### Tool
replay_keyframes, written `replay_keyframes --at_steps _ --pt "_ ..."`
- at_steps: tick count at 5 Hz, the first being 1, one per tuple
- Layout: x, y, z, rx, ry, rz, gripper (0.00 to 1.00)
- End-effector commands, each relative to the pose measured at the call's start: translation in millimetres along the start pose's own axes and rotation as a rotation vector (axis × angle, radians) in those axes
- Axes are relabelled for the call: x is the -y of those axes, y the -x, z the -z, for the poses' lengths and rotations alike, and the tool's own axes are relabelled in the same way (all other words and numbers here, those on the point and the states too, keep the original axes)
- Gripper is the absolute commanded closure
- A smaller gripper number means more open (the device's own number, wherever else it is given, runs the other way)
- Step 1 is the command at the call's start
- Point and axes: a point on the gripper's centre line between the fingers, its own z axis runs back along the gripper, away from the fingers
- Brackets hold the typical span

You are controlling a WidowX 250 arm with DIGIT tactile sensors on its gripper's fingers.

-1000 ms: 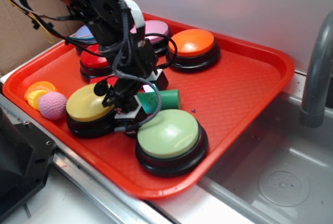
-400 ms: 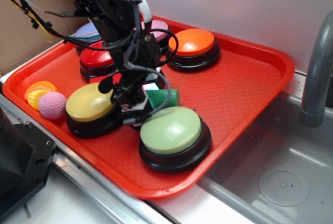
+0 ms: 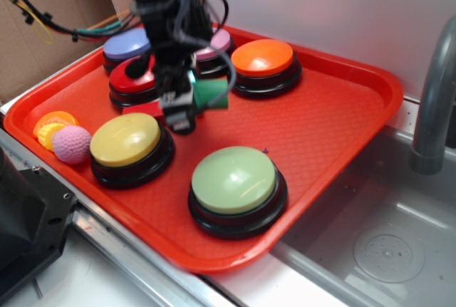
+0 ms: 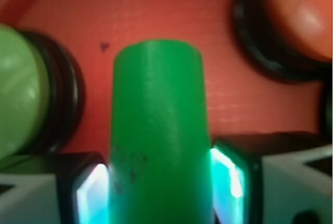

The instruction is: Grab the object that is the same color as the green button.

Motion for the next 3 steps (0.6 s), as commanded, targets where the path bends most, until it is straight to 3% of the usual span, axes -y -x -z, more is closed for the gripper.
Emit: replay_keyframes --at_steps 1,2,3 --pt "-14 -16 -56 -0.054 -0.083 -0.263 1.00" --pt "-20 -11 -71 -0.033 -0.121 -0.366 1.00" --pt "-23 -2 -77 -0.030 -0.066 -0.440 1.00"
